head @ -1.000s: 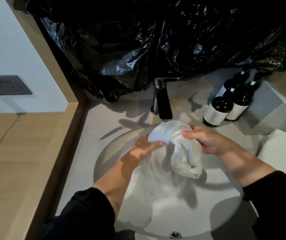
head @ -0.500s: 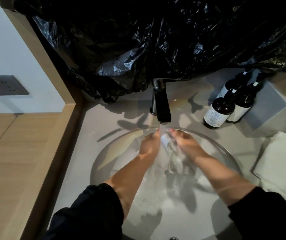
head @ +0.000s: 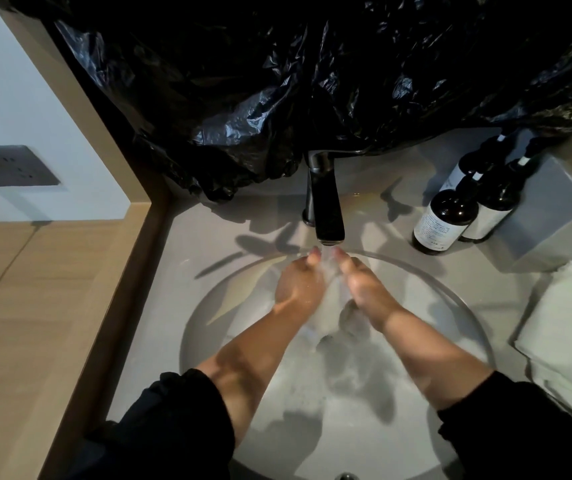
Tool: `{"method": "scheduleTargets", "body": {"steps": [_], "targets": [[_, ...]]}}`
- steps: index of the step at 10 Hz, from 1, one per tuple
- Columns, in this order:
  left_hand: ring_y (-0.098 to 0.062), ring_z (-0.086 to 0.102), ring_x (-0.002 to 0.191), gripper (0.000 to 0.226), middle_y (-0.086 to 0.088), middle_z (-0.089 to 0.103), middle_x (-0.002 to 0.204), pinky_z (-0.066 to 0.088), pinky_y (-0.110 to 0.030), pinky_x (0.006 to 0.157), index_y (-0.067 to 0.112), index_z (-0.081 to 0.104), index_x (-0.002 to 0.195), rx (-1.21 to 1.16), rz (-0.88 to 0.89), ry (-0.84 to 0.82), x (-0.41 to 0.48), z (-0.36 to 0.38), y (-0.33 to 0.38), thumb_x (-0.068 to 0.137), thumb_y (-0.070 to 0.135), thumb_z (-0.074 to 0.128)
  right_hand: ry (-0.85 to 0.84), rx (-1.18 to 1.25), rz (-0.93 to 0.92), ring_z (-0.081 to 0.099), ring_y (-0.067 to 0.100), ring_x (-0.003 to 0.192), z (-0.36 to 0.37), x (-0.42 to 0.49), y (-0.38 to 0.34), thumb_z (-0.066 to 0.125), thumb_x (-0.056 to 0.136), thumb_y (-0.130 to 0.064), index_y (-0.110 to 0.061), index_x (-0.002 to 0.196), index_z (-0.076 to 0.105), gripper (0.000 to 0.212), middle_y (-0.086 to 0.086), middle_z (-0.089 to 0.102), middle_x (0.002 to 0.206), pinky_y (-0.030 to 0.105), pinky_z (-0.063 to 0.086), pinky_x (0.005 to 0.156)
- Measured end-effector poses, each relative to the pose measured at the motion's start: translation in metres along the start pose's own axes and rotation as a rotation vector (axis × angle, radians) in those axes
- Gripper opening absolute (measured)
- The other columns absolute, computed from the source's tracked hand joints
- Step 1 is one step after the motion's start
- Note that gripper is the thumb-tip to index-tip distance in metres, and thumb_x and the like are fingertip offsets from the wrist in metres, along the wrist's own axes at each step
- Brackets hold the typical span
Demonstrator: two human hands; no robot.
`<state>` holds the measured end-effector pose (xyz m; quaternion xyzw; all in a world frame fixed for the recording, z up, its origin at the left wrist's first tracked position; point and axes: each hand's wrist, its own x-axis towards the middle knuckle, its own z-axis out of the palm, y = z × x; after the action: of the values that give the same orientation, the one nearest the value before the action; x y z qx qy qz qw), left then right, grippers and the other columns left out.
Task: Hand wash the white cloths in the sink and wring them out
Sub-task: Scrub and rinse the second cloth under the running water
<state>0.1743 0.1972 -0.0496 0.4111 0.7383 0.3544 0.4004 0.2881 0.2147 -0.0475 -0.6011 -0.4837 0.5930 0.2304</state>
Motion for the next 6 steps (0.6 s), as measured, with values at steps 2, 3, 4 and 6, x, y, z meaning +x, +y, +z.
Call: {"method": "scheduleTargets", "body": {"steps": [2, 3, 4, 6], "targets": [[-0.019, 0.051, 0.078, 0.049, -0.014, 0.066, 0.096, 0.043, -0.030, 0.074, 0.006, 0.065, 0.108, -0.058, -0.096, -0.063, -0.005, 0.010, 0.006, 0.101, 0.042, 0.034, 0.293, 0.207, 0.064, 0.065, 0.030, 0.065, 0.011, -0.005, 0.004, 0.070, 0.076, -0.044, -0.011, 0.076, 0.064, 0.033, 0.008, 0.064, 0.068, 0.034, 0.053, 0.069], [-0.024, 0.055, 0.086, 0.047, -0.013, 0.062, 0.101, 0.043, -0.033, 0.086, 0.010, 0.061, 0.110, -0.108, -0.167, -0.048, -0.002, 0.003, 0.000, 0.102, 0.043, 0.028, 0.272, 0.221, 0.078, 0.055, 0.024, 0.060, 0.004, -0.004, 0.005, 0.075, 0.069, -0.042, -0.013, 0.070, 0.059, 0.033, 0.009, 0.058, 0.069, 0.032, 0.047, 0.063], [-0.020, 0.058, 0.085, 0.049, -0.007, 0.065, 0.097, 0.044, -0.033, 0.089, 0.014, 0.065, 0.093, -0.303, -0.258, -0.043, 0.002, -0.007, -0.019, 0.100, 0.050, 0.032, 0.311, 0.273, 0.126, 0.055, 0.023, 0.061, -0.008, -0.007, 0.004, 0.071, 0.076, -0.044, -0.010, 0.077, 0.064, 0.034, 0.009, 0.059, 0.069, 0.027, 0.043, 0.057], [-0.025, 0.063, 0.077, 0.077, -0.009, 0.066, 0.113, 0.048, -0.033, 0.067, 0.012, 0.058, 0.127, -0.661, -0.546, -0.302, -0.019, -0.012, -0.043, 0.090, 0.072, 0.024, 0.356, 0.332, 0.095, 0.062, 0.024, 0.062, -0.012, -0.011, -0.005, 0.068, 0.081, -0.043, -0.011, 0.074, 0.065, 0.033, 0.005, 0.066, 0.067, 0.023, 0.047, 0.059]]}}
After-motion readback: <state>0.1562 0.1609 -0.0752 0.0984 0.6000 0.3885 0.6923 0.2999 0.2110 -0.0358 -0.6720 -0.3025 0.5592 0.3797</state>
